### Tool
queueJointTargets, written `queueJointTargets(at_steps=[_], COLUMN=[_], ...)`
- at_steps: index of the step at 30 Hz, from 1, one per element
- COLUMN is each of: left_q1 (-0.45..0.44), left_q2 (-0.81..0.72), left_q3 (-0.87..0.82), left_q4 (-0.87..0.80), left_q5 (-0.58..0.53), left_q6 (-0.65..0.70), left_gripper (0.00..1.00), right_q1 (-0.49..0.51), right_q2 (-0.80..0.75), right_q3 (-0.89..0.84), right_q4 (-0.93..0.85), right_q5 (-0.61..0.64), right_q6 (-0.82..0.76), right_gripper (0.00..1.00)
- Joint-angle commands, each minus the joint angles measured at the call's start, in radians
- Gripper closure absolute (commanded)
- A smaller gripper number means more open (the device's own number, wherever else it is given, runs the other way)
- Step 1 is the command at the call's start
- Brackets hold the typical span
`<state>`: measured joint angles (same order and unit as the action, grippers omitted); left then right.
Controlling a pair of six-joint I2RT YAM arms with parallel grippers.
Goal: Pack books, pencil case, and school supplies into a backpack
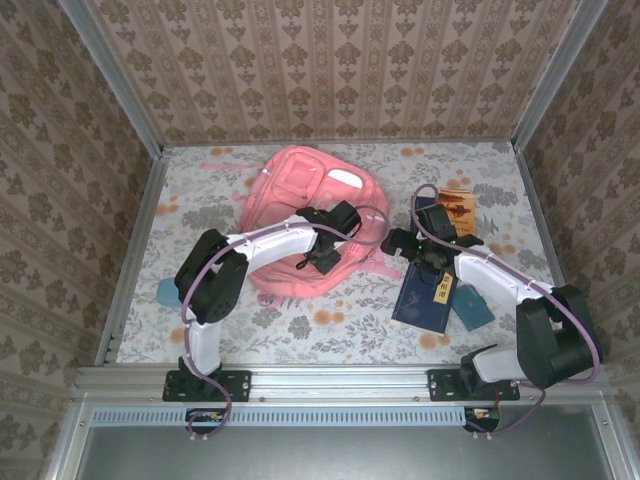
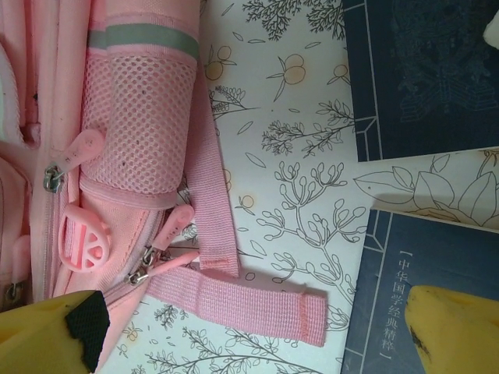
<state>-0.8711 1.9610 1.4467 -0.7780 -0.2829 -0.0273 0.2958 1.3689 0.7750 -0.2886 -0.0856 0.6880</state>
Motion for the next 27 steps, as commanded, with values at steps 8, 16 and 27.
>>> queueJointTargets(at_steps=[8, 16, 27], left_q1=[-0.006, -0.006, 0.034], left_q2=[0.018, -0.150, -0.332], left_q3=[0.061, 0.044, 0.008], left_q4=[-0.065, -0.006, 0.056], left_q5=[-0.095, -0.112, -0.062], left_q6=[0.070, 0.095, 0.106], left_gripper=[0.74, 0.86, 0.90], right_q1=[-0.007, -0.002, 0.094], right_q2=[-0.020, -0.040, 0.002], right_q3=[-0.006, -0.001, 0.063], right_q4=[0.022, 0.061, 0.137], right_q5=[-0.012, -0.054, -0.128], right_q6=[-0.010, -0.091, -0.309], right_gripper=[0.00, 0.00, 0.13])
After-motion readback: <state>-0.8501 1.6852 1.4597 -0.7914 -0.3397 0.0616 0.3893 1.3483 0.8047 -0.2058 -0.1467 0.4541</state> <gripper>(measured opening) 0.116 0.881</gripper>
